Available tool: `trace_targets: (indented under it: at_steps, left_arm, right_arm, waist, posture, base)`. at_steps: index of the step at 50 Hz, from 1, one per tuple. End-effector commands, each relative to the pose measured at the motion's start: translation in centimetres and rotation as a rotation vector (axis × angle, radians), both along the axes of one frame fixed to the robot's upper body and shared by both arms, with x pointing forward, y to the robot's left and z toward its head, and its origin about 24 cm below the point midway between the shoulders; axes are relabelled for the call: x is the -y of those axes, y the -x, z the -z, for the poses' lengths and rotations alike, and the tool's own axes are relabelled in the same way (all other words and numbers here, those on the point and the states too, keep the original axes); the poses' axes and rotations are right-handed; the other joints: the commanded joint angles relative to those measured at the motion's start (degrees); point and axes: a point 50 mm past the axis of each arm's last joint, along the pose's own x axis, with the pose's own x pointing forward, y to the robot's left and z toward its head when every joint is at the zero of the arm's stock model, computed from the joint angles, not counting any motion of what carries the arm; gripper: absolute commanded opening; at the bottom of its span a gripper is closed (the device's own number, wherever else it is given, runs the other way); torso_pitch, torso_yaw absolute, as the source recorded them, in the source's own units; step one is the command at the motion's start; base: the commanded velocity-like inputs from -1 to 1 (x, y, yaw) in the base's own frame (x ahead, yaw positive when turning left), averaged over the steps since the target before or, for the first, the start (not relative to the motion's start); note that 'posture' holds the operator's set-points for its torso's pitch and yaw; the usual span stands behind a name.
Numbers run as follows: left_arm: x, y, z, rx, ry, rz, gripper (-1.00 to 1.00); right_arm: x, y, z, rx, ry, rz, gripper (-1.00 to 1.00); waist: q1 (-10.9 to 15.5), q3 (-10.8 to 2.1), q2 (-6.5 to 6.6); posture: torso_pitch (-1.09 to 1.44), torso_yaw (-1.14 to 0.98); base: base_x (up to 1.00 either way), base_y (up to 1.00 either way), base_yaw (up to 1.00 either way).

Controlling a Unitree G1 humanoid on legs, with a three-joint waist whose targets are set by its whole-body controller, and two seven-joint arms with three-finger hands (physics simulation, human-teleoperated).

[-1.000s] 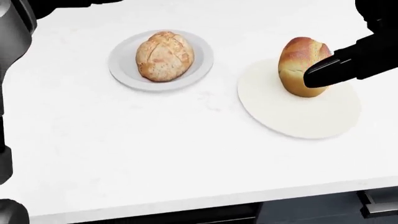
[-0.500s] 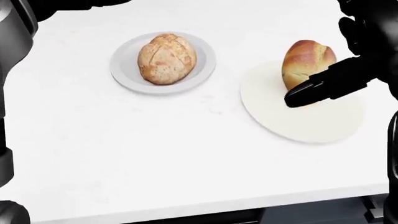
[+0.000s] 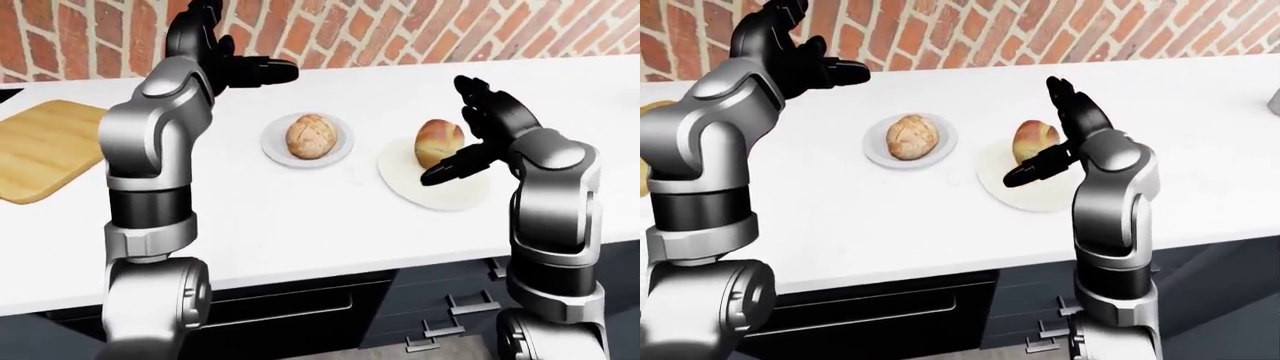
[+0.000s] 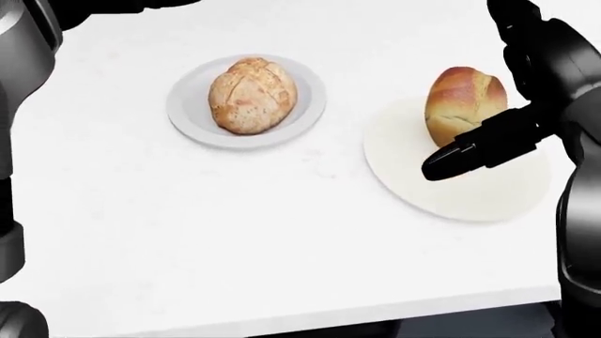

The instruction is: Place all breads on the cutting board.

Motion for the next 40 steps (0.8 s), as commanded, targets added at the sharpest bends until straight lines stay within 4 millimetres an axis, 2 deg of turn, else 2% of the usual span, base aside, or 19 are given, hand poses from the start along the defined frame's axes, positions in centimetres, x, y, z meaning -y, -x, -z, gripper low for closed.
trace_targets:
  at_steps: [1, 27, 28, 29, 30, 32, 34, 36, 40]
  left_arm:
    - [0.03, 0.66, -2.2, 0.101, 0.003, 0.003, 1.0]
    - [0.14, 0.76, -2.23, 0.102, 0.006, 0.005, 1.0]
    - [0.19, 0.83, -2.38, 0.102, 0.007, 0.006, 1.0]
    - [0.23, 0.86, -2.39, 0.102, 0.006, 0.007, 1.0]
    - [0.23, 0.83, -2.34, 0.102, 0.006, 0.008, 1.0]
    - [0.24, 0.86, -2.41, 0.103, 0.006, 0.009, 1.0]
    - [0.24, 0.87, -2.4, 0.103, 0.007, 0.008, 1.0]
    - [0.28, 0.89, -2.37, 0.103, 0.007, 0.009, 1.0]
    - [0.36, 0.93, -2.56, 0.104, 0.008, 0.01, 1.0]
  right_arm:
    - [-0.05, 0.39, -1.74, 0.085, 0.026, 0.003, 1.0]
    - [-0.06, 0.28, -1.0, 0.081, 0.055, 0.011, 1.0]
    - [-0.07, 0.28, -1.0, 0.081, 0.057, 0.011, 0.98]
    - [-0.13, 0.36, -1.01, 0.081, 0.059, 0.01, 0.81]
    - [-0.13, 0.36, -0.98, 0.081, 0.059, 0.01, 0.76]
    - [-0.12, 0.28, -0.9, 0.081, 0.058, 0.01, 0.73]
    - [-0.12, 0.3, -1.0, 0.082, 0.058, 0.009, 0.77]
    - [-0.12, 0.34, -1.04, 0.082, 0.059, 0.011, 0.91]
    - [-0.17, 0.28, -1.04, 0.083, 0.064, 0.01, 0.88]
  waist:
    - [0.0, -1.65, -0.09]
    - [0.1, -1.72, -0.2]
    - [0.1, -1.75, -0.19]
    - [0.1, -1.79, -0.18]
    - [0.1, -1.82, -0.19]
    - [0.1, -1.8, -0.17]
    - [0.1, -1.81, -0.16]
    - [0.1, -1.83, -0.17]
    - [0.1, -1.85, -0.17]
  posture:
    - [0.0, 0.0]
    - [0.0, 0.0]
    - [0.0, 0.0]
    - [0.0, 0.0]
    - [0.0, 0.0]
    - [0.0, 0.0]
    - [0.0, 0.0]
    - [0.0, 0.0]
    - [0.0, 0.0]
  base:
    - [0.0, 0.0, 0.0]
    - [0.0, 0.0, 0.0]
    - [0.0, 0.0, 0.0]
    - [0.0, 0.0, 0.0]
    - [0.0, 0.0, 0.0]
    - [0.0, 0.0, 0.0]
    - [0.0, 0.0, 0.0]
    - [0.0, 0.0, 0.0]
    - [0.0, 0.0, 0.0]
